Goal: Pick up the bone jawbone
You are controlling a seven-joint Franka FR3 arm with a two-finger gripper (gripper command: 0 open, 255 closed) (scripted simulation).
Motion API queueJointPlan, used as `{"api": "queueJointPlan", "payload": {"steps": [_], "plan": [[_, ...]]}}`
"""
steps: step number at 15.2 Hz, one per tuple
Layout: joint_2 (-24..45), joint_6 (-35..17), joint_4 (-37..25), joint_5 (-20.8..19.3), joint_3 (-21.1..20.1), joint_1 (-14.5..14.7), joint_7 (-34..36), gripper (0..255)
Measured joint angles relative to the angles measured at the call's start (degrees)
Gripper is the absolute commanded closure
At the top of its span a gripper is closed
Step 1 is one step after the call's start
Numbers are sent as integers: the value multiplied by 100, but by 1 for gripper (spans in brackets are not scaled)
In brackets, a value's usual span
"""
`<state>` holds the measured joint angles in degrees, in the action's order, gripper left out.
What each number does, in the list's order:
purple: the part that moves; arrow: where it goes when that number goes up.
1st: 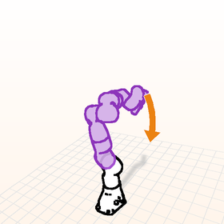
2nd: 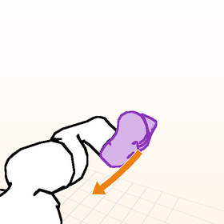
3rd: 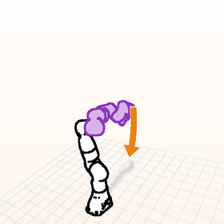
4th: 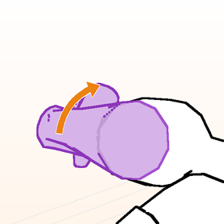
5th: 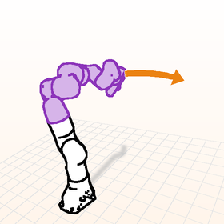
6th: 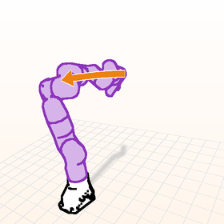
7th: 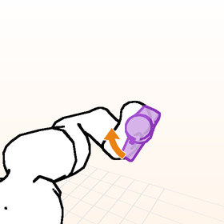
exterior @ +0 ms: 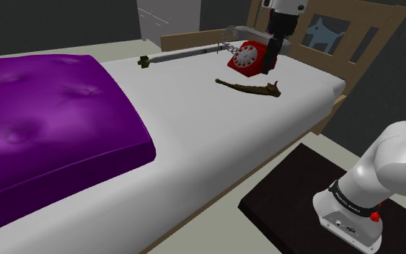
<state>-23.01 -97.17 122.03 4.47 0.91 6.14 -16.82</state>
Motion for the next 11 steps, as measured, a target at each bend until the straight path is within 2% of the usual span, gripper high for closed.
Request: {"api": "queueJointPlan", "payload": {"steps": [4, 11], "plan": [[870, 19, -467, 27, -4, 193, -650, 0], [1040, -468, -90, 40, -13, 218, -786, 0]]}}
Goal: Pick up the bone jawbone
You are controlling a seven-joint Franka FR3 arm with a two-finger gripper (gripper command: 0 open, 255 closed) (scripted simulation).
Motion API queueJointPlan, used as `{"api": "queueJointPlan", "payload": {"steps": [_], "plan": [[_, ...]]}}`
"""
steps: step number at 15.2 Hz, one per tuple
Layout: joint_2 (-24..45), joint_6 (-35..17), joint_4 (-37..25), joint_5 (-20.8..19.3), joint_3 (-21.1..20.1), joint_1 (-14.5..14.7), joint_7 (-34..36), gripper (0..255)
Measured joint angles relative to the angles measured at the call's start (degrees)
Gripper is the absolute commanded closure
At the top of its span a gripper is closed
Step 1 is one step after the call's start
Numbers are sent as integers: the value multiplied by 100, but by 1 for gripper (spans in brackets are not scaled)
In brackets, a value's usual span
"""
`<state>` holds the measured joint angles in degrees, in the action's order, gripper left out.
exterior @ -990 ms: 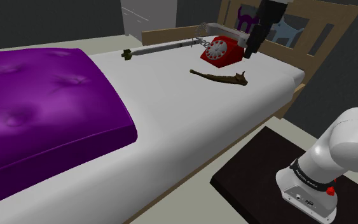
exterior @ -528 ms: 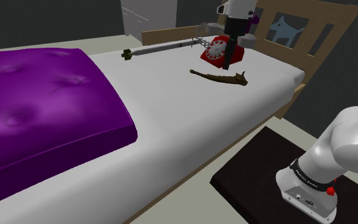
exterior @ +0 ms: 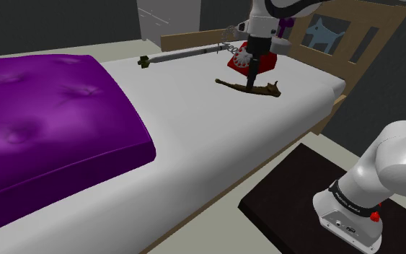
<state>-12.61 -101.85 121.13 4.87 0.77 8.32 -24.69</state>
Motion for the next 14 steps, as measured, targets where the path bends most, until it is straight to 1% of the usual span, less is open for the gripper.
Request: {"api": "queueJointPlan", "payload": {"steps": [1, 11, 14], "plan": [[11, -32, 21, 3, -5, 4, 5, 255], [21, -76, 42, 8, -11, 8, 7, 255], [-26, 95, -72, -1, -3, 1, 11, 255]]}}
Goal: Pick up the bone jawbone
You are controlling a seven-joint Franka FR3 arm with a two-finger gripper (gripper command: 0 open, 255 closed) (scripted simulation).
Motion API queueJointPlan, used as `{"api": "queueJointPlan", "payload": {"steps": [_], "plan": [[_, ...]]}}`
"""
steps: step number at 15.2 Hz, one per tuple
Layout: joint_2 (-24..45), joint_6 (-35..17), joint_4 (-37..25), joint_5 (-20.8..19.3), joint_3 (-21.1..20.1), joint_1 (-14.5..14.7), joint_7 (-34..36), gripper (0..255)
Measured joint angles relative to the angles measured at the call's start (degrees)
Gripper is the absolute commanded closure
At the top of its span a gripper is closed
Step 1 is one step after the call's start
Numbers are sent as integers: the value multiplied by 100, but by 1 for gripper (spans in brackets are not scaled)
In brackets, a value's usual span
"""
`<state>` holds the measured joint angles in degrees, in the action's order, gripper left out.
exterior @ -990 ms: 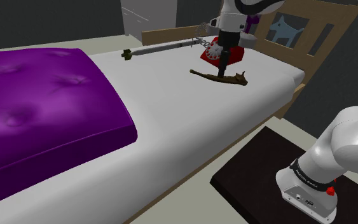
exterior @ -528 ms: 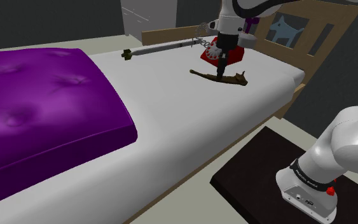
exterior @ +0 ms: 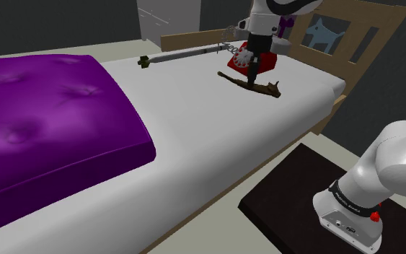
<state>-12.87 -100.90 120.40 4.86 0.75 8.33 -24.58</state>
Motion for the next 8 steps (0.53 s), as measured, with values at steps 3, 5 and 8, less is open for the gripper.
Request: {"api": "queueJointPlan", "payload": {"steps": [3, 5, 8], "plan": [[1, 229, -230, -1, -5, 4, 28, 255], [-16, 369, -354, -3, -5, 5, 40, 255], [-6, 604, -600, -6, 1, 2, 53, 255]]}}
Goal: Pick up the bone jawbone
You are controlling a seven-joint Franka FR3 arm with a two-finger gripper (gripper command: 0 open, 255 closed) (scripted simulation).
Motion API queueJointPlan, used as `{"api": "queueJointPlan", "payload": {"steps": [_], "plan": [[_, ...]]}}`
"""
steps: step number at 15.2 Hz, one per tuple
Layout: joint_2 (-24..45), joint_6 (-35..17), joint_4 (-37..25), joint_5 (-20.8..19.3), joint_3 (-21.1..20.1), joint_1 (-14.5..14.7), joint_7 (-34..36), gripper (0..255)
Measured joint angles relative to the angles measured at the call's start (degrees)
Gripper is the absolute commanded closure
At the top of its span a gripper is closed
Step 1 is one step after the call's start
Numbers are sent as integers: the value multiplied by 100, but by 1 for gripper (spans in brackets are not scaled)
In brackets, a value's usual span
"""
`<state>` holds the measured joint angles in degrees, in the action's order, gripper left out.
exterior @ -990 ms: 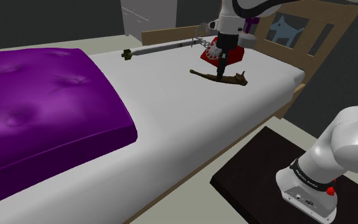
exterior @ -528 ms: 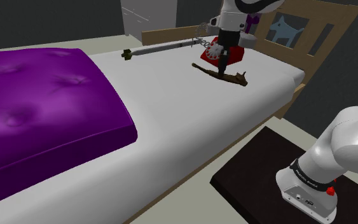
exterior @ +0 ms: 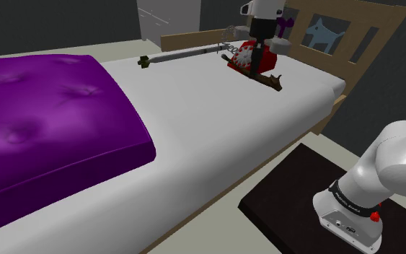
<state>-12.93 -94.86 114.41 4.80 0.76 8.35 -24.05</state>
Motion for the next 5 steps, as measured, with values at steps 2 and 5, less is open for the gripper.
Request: {"api": "queueJointPlan", "payload": {"steps": [2, 5], "plan": [[-6, 153, -147, -5, 7, -4, 2, 255], [14, 355, -370, -5, 6, -3, 22, 255]]}}
